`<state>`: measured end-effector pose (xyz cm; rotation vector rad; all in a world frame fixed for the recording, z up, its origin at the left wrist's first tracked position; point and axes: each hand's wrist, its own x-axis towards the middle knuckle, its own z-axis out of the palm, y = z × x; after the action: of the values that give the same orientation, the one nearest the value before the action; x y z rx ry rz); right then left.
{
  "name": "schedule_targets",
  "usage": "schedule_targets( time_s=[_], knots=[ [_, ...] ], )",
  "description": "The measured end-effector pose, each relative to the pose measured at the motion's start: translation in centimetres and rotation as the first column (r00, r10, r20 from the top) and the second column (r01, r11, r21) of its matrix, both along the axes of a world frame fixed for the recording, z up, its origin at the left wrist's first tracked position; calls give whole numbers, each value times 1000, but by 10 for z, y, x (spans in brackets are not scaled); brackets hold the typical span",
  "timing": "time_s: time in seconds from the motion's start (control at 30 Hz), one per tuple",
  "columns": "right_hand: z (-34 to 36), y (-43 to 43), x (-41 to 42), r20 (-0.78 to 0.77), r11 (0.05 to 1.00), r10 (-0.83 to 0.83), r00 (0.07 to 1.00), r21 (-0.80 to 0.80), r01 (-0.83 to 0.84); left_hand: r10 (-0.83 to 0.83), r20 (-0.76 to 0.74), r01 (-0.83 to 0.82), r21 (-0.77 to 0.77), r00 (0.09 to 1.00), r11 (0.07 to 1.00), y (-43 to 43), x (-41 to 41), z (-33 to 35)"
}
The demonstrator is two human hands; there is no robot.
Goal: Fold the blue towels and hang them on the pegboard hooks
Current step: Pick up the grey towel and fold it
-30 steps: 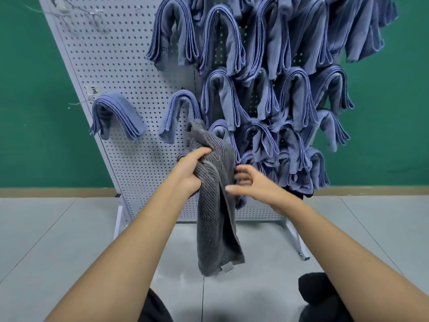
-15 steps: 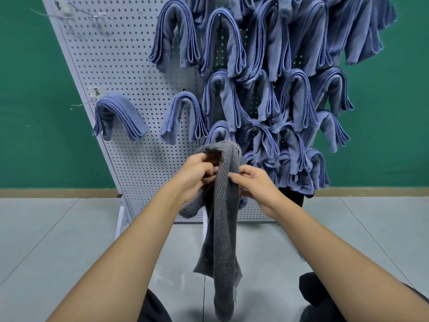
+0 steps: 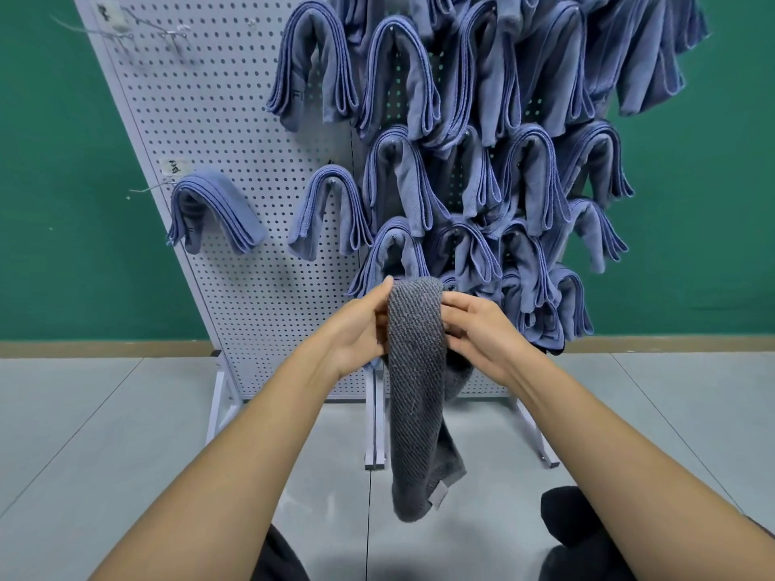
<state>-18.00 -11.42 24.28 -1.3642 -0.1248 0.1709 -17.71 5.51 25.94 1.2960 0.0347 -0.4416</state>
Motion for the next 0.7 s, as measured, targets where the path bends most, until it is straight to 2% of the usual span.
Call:
schedule_targets(
  time_s=[0.13,0.23,0.37,0.47,0.57,0.7],
  knots=[
    [-1,-2,-3,33,992,29,999,-122,-25,-43,43,43,-11,998,999,-2,-3,2],
    [-1,-2,-5,41,980,18,999,-201,-10,9,38,-10,28,999,1000,-3,-1,-3],
    [3,-9,1,6,979,-64,998,-192,64,87,13,-87,-25,996,996,5,5,-2],
    [2,-22,11,-13,959,-192,981,-216,184,141,-22,-141,-24,990,990,20,11,-2],
    [0,-38,21,-28,942,-310,950,-149,302,165,-52,-164,11,985,986,35,14,-1],
    [1,-54,21,-27,955,-282,959,-103,278,211,-39,-208,69,977,976,54,17,-1]
  ],
)
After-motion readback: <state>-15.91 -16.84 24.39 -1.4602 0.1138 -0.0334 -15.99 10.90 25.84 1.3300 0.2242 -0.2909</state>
